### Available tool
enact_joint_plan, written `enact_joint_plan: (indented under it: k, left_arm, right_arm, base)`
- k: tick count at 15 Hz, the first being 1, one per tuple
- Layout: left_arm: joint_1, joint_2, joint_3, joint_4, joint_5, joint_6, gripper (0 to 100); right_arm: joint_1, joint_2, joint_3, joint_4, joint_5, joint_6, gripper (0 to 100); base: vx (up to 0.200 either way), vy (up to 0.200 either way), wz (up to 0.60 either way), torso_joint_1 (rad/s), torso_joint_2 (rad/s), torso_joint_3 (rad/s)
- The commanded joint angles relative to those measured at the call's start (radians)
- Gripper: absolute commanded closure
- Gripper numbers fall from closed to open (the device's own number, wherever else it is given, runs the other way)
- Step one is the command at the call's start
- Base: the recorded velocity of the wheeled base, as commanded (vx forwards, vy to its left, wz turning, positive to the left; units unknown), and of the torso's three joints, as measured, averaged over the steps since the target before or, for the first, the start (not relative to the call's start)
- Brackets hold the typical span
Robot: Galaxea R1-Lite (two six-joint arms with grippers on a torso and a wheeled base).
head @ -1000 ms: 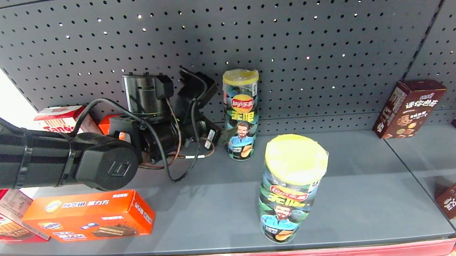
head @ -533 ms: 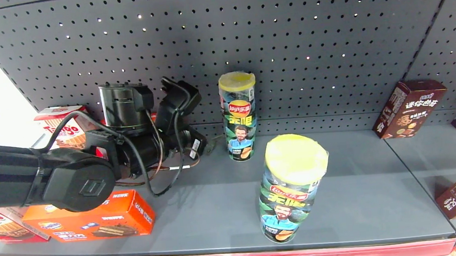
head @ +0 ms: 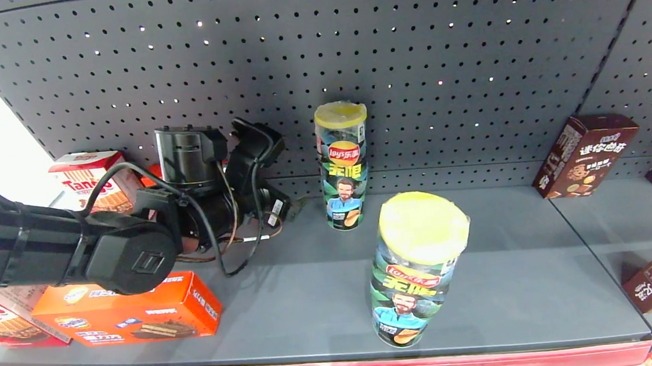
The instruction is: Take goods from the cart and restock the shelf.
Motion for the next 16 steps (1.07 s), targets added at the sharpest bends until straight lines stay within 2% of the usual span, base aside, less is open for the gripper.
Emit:
enact_joint_plan:
  k: [1, 8, 16]
  left_arm:
    - [-0.007, 0.038, -0.024, 0.003, 0.000, -0.004, 0]
    - [-0.067, 0.076, -0.081, 0.009, 0.006, -0.007, 0]
    - [-0.095, 0.092, -0.110, 0.012, 0.017, -0.007, 0]
  right_arm:
    - [0.001, 0.002, 0.000, 0.000, 0.000, 0.000, 0]
    - [0.001, 0.002, 0.000, 0.000, 0.000, 0.000, 0]
    - [0.001, 0.002, 0.000, 0.000, 0.000, 0.000, 0]
  base:
    - [0.000, 0.000, 0.00, 0.000, 0.00, 0.000]
    - [0.000, 0.000, 0.00, 0.000, 0.00, 0.000]
    - [0.000, 0.000, 0.00, 0.000, 0.00, 0.000]
